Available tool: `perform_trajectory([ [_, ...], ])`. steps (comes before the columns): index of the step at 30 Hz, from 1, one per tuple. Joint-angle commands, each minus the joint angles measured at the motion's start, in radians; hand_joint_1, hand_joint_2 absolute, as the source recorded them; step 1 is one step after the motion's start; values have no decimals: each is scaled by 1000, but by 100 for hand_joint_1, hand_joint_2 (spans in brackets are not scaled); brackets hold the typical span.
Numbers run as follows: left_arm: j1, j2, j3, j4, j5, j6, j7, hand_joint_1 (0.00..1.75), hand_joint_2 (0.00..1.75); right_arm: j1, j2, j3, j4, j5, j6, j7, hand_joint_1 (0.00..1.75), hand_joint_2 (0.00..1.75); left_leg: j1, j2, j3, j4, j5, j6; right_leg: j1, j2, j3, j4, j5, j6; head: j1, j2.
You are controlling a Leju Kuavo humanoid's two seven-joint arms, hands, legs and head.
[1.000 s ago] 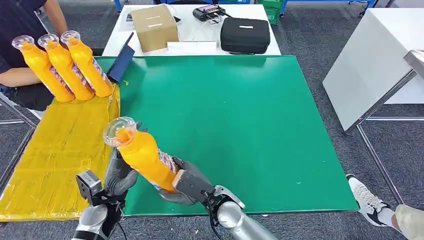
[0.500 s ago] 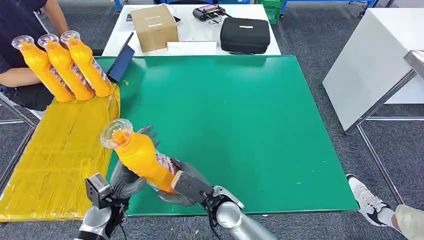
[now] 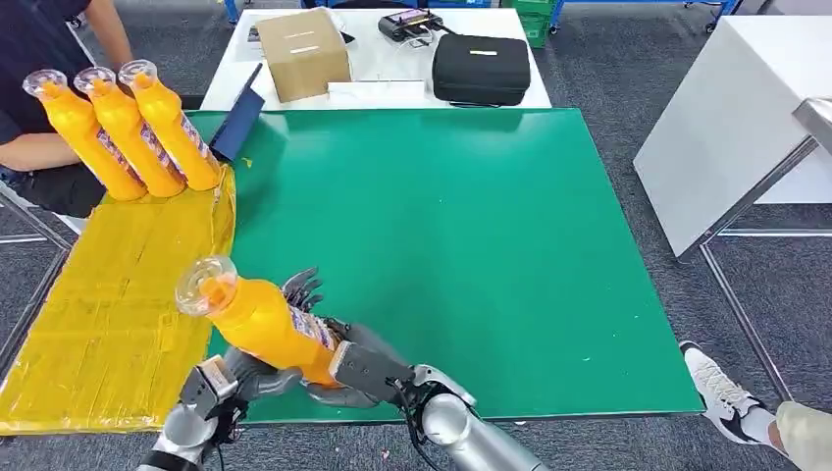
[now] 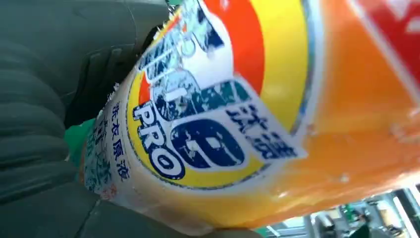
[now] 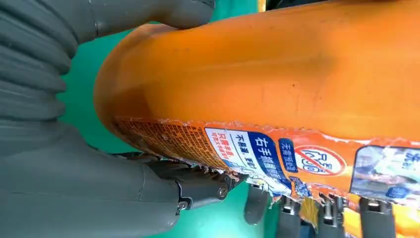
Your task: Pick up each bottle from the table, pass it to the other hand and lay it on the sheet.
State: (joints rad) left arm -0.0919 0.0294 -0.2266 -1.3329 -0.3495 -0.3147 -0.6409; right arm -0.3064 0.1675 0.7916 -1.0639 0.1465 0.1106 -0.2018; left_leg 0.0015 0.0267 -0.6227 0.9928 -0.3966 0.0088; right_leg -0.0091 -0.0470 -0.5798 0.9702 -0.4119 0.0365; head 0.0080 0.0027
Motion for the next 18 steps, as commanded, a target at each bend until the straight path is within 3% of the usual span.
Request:
perform_trajectory([
  [1, -41, 50, -82, 87, -40, 12, -6, 175, 175, -79, 1, 62, 101, -7, 5, -9, 175, 175, 0, -1, 3, -1, -1, -1, 0, 3, 2, 0, -1, -1, 0, 0],
  [18, -22, 18, -22, 57, 27, -7, -9, 175, 175, -81, 2, 66, 114, -6, 0, -13, 175, 175, 0, -1, 2, 0, -1, 0, 0, 2, 2, 0, 0, 0, 0, 0],
])
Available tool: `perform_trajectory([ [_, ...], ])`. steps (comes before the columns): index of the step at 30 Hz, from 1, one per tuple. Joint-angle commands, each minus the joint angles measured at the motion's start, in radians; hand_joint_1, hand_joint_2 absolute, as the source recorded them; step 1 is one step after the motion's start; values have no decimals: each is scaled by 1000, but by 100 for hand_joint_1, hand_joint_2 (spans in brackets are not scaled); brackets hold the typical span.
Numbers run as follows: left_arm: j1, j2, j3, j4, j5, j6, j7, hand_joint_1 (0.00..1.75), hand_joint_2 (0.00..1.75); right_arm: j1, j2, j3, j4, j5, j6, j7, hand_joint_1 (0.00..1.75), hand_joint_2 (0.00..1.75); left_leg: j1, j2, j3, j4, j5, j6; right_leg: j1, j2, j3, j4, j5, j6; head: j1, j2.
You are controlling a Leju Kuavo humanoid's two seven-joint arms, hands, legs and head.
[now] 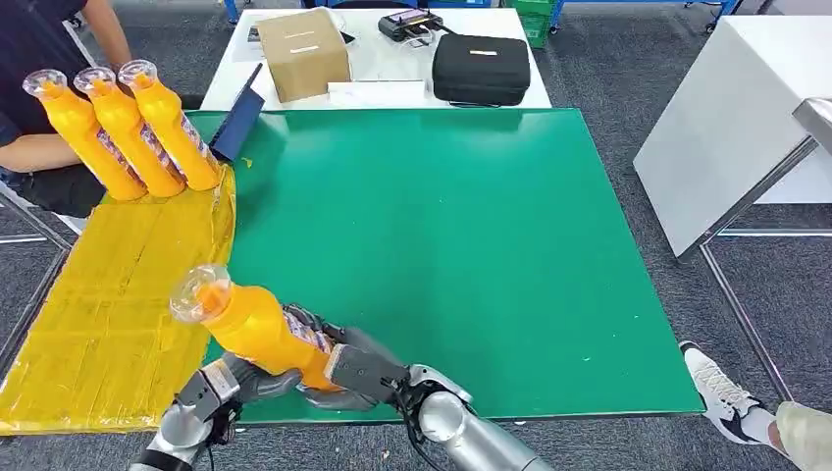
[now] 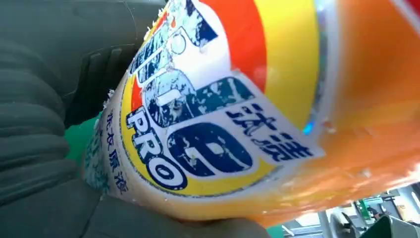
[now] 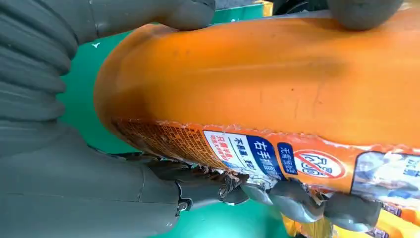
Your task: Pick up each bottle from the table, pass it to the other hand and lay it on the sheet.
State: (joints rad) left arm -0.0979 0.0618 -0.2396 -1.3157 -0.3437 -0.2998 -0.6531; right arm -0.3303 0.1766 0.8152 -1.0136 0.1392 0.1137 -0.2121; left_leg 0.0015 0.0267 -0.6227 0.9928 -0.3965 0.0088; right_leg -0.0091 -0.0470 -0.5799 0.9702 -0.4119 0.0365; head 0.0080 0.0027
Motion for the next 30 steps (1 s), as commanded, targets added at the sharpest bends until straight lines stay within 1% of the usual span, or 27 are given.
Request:
perform_trajectory([
  [1, -16, -15, -9, 40, 21, -22, 3, 175, 175, -57, -7, 42, 63, 2, -3, -3, 175, 175, 0, -1, 3, 0, -1, -1, 0, 3, 4, 0, -1, -1, 0, 0],
  [3, -10, -20, 12, 30, 34, -20, 10, 175, 175, -49, -15, 35, 54, 18, -21, -3, 175, 175, 1, -2, 4, 0, -2, -1, 0, 4, 5, 0, -2, -1, 0, 0],
  [5, -6, -14, 30, 19, 37, -16, 22, 175, 175, -43, -26, 27, 43, 38, -39, 0, 175, 175, 1, -1, 3, 0, -1, 0, 0, 3, 3, -1, -1, -1, 0, 0],
  [14, -3, -14, 33, 15, 36, -13, 27, 175, 175, -42, -27, 26, 40, 50, -48, 4, 175, 175, 1, -1, 3, 0, -1, 0, 0, 3, 3, -1, -1, -1, 0, 0],
  [15, 1, -11, 45, 5, 23, 16, 35, 175, 175, -40, -34, 18, 33, 68, -70, 9, 150, 175, 1, -2, 4, 0, -2, -1, 0, 4, 5, -1, -2, -1, 0, 0],
  [16, 6, -4, 71, -16, 5, 61, 54, 175, 175, -34, -52, -3, 14, 94, -111, 19, 21, 175, 1, -2, 3, 0, -2, -1, 0, 3, 4, -1, -1, -1, 0, 0],
  [17, 7, 3, 95, -32, -6, 91, 73, 175, 175, -28, -68, -27, -7, 97, -123, 27, 0, 175, 1, -1, 2, 0, -1, 0, 0, 3, 3, -1, -1, -1, 0, 0],
  [18, 5, 17, 119, -46, -20, 116, 95, 175, 175, -17, -90, -58, -39, 94, -128, 29, 0, 175, 1, -2, 3, 0, -2, -1, 0, 4, 4, 0, -2, -1, 0, 0],
  [21, -19, 94, 218, -33, -135, 238, 168, 175, 175, -8, -175, -131, -153, 96, -100, 46, 0, 175, 1, -4, 2, 1, -2, -1, 1, 2, 4, 0, -2, -1, 0, 0],
  [22, -27, 118, 260, -18, -165, 276, 171, 175, 175, -2, -197, -159, -187, 92, -93, 50, 0, 175, 1, -2, 1, 0, -1, 0, 1, 2, 2, 0, -1, -1, 1, 0],
  [24, -28, 188, 344, 13, -282, 394, 149, 175, 175, 5, -246, -213, -255, 81, -71, 42, 0, 175, 1, -1, 3, 1, -1, -1, 0, 5, 3, 0, -1, -1, 0, 0],
  [25, -14, 214, 379, 17, -376, 480, 141, 175, 175, 8, -264, -234, -281, 76, -59, 38, 0, 175, 1, -1, 3, 0, -1, -1, 0, 4, 3, 0, 0, -1, 0, 0],
  [26, 5, 244, 426, 25, -400, 499, 132, 175, 175, 7, -292, -255, -310, 68, -49, 31, 0, 175, 2, -2, 3, 1, -2, -1, 1, 4, 3, 1, -1, -2, 0, 0],
  [27, 20, 258, 457, 26, -443, 526, 125, 175, 175, 8, -308, -273, -331, 64, -44, 30, 0, 175, 1, 1, 2, 1, -1, -1, 1, 5, 1, 1, 0, -1, 0, 0],
  [28, 29, 261, 493, 34, -475, 544, 121, 175, 175, 10, -330, -293, -357, 56, -35, 30, 0, 175, 1, 1, 3, 0, -2, -1, 0, 6, 2, 1, -1, -2, 0, 0],
  [29, 41, 265, 508, 34, -538, 586, 131, 175, 175, 13, -345, -306, -374, 49, -23, 29, 0, 175, 1, 2, 2, 0, -1, -1, 0, 6, 1, 0, 0, -1, 0, 0],
  [30, 45, 262, 516, 36, -541, 588, 129, 175, 175, 14, -352, -314, -380, 46, -19, 30, 0, 175, 0, 1, 2, 0, -1, -1, 1, 4, 2, 0, -1, -1, 0, 0],
])
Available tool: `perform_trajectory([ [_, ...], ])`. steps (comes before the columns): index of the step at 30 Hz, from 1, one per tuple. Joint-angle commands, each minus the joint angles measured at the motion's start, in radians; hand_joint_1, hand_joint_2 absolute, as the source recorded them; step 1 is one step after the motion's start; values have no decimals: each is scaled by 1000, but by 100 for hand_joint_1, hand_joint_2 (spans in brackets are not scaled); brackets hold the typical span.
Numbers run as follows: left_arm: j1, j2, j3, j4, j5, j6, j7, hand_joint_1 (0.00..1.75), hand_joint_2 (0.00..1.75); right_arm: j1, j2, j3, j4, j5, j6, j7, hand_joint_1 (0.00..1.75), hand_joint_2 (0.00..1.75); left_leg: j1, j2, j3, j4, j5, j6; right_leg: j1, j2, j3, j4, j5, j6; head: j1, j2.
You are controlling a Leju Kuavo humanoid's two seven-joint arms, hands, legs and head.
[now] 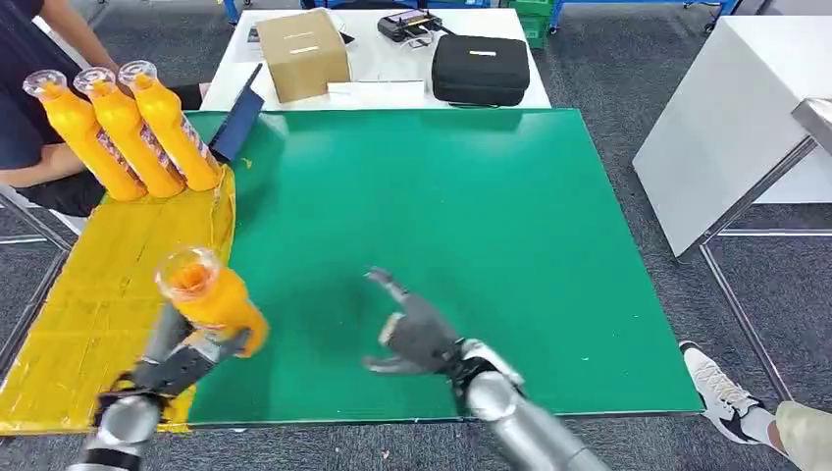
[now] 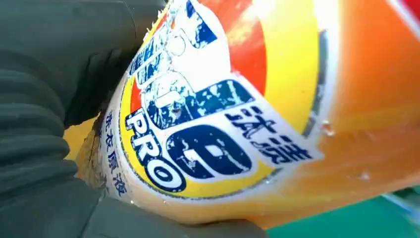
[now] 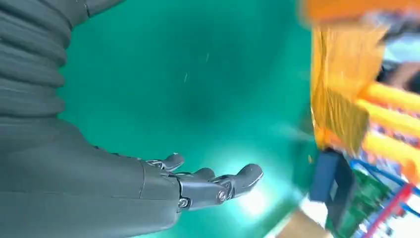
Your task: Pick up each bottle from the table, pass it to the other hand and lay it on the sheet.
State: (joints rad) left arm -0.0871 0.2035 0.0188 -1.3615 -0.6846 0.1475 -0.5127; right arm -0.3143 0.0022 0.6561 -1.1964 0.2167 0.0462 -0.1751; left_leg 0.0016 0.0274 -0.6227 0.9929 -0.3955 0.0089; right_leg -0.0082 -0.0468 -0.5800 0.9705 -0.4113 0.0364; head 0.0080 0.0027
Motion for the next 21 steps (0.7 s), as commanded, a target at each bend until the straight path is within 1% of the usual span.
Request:
perform_trajectory([
  [1, 38, 116, 260, 78, -203, 142, -13, 175, 175, 0, -179, -159, -201, -32, 52, -6, 0, 175, 0, 0, 2, 0, -1, 0, 0, 3, 1, 0, -1, 0, 0, 0],
  [2, 39, 111, 259, 74, -206, 143, -13, 175, 175, 2, -176, -160, -201, -32, 53, -6, 0, 175, 0, -2, 4, 0, -2, -1, -1, 3, 3, 0, -3, -1, 0, 0],
  [6, 35, 103, 249, 70, -217, 147, -7, 175, 175, 4, -167, -154, -197, -32, 53, -6, 0, 175, 0, -2, 1, 0, -1, 0, -1, 1, 1, -1, -2, -1, 0, 0],
  [7, 35, 103, 249, 70, -217, 147, -7, 175, 175, 4, -167, -154, -197, -32, 53, -6, 0, 175, 1, -3, 3, 0, -2, 0, -1, 2, 4, -1, -2, -1, 0, 0],
  [9, 33, 102, 246, 69, -219, 147, -4, 175, 175, 4, -165, -151, -195, -31, 53, -5, 0, 175, 0, -2, 0, 0, -1, 0, -1, 1, 1, -1, -1, -1, 0, 0],
  [10, 33, 102, 246, 69, -219, 147, -4, 175, 175, 4, -165, -151, -195, -31, 53, -5, 0, 175, 0, -3, 2, 0, -1, 0, -1, 2, 2, 0, -2, -1, 0, 0],
  [12, 40, 114, 242, 73, -272, 184, 26, 175, 175, 5, -177, -152, -202, -28, 47, -8, 0, 175, 0, -3, 2, 0, -2, -1, -1, 3, 3, 0, -2, -1, 0, 0],
  [14, 47, 138, 240, 91, -392, 269, 80, 175, 175, 6, -203, -162, -224, -32, 46, -7, 0, 175, 0, -2, 0, -1, -1, 0, -1, 1, 0, 0, -1, -1, 0, 0],
  [15, 50, 150, 232, 104, -466, 317, 109, 175, 175, 3, -213, -164, -228, -36, 50, -8, 0, 175, 1, -3, 2, 0, -2, -1, -1, 3, 3, 0, -2, -1, 0, 0],
  [17, 46, 175, 216, 148, -624, 375, 189, 175, 175, -9, -225, -166, -227, -44, 62, -9, 0, 175, 0, -2, 1, -1, -1, 0, -1, 2, 1, 0, -1, -1, 0, 0],
  [20, 36, 212, 176, 234, -722, 368, 216, 175, 175, -20, -223, -161, -226, -46, 68, -11, 0, 175, 0, -3, 4, -1, -2, -1, -1, 3, 4, -1, -3, -1, 0, 0],
  [21, 38, 216, 165, 252, -732, 366, 213, 175, 175, -20, -221, -159, -226, -46, 67, -11, 0, 175, 0, -2, 2, -1, -1, 0, -1, 3, 2, -1, -2, -1, 0, 0],
])
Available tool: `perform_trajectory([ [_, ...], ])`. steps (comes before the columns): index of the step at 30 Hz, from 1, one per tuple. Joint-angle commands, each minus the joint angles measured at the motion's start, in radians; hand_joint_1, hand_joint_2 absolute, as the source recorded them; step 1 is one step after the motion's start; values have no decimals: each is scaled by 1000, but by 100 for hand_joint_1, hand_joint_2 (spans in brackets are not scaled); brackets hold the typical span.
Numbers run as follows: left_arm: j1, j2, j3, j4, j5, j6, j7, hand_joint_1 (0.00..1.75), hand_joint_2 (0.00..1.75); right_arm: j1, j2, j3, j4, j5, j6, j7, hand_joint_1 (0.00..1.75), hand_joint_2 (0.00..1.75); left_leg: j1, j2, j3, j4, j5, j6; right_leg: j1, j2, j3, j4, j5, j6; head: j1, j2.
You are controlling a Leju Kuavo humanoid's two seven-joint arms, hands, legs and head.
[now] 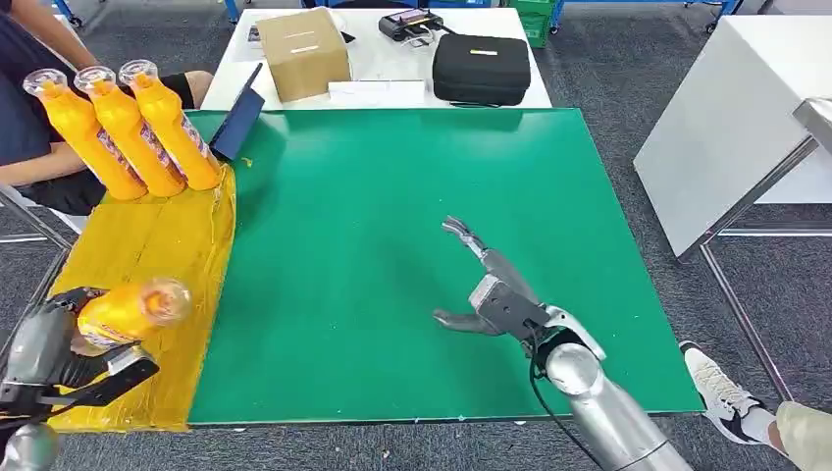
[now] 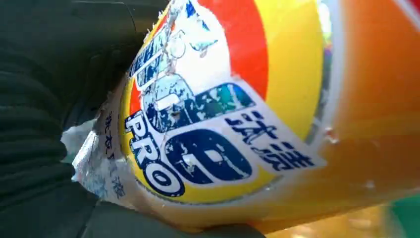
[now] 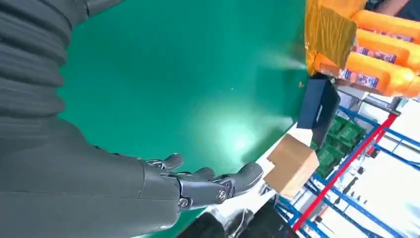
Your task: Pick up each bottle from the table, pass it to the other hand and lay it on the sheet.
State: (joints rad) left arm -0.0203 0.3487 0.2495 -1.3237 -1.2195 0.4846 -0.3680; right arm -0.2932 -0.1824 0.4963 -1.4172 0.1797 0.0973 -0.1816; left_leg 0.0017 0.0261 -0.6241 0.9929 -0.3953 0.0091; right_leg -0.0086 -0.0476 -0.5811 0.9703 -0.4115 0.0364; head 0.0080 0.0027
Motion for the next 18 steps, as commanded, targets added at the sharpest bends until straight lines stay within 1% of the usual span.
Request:
perform_trajectory([
  [1, -26, 70, -80, 229, -208, 24, 64, 175, 175, -42, -37, 4, -6, -9, 15, -4, 0, 175, 0, -1, 6, -1, -3, -1, -1, 5, 6, 0, -3, -1, 0, 0],
  [3, -17, 65, -111, 233, -216, 15, 50, 175, 175, -42, -37, 6, -4, -9, 15, -4, 0, 175, -1, 0, 3, -1, -1, 0, -1, 3, 2, 0, -1, 0, 0, 0],
  [4, -16, 52, -128, 233, -219, 12, 50, 175, 175, -44, -36, 4, 1, -8, 15, -4, 0, 175, 0, 0, 5, -1, -2, -1, -1, 5, 4, 0, -2, -1, 0, 0],
  [6, -19, 45, -159, 236, -239, 7, 58, 175, 175, -47, -33, 2, 10, -8, 15, -4, 0, 175, -1, -2, 3, -1, 0, 0, -1, 2, 2, -1, -1, 0, 0, 0],
  [8, -21, 41, -164, 237, -243, 8, 65, 175, 175, -47, -32, 2, 12, -8, 14, -4, 0, 175, -1, -2, 4, -1, -1, 0, -1, 2, 3, -1, -2, -1, 0, 0],
  [10, -22, 49, -194, 243, -251, 11, 72, 175, 175, -48, -29, 5, 18, -3, 16, -6, 0, 175, 0, -2, 4, -1, -2, 0, -1, 3, 5, 0, -2, -1, 0, 0],
  [13, -15, 38, -202, 248, -250, 11, 73, 175, 175, -44, -25, 11, 19, 3, 16, -7, 0, 175, -1, -2, 4, -1, -1, -1, -2, 3, 4, 0, -1, -1, 0, 0],
  [18, -18, 69, -253, 270, -176, -55, 27, 175, 175, -59, -19, 15, 36, 11, 16, -9, 0, 175, -1, -2, 5, -1, -2, -1, -2, 3, 6, -1, -2, -1, 0, 0],
])
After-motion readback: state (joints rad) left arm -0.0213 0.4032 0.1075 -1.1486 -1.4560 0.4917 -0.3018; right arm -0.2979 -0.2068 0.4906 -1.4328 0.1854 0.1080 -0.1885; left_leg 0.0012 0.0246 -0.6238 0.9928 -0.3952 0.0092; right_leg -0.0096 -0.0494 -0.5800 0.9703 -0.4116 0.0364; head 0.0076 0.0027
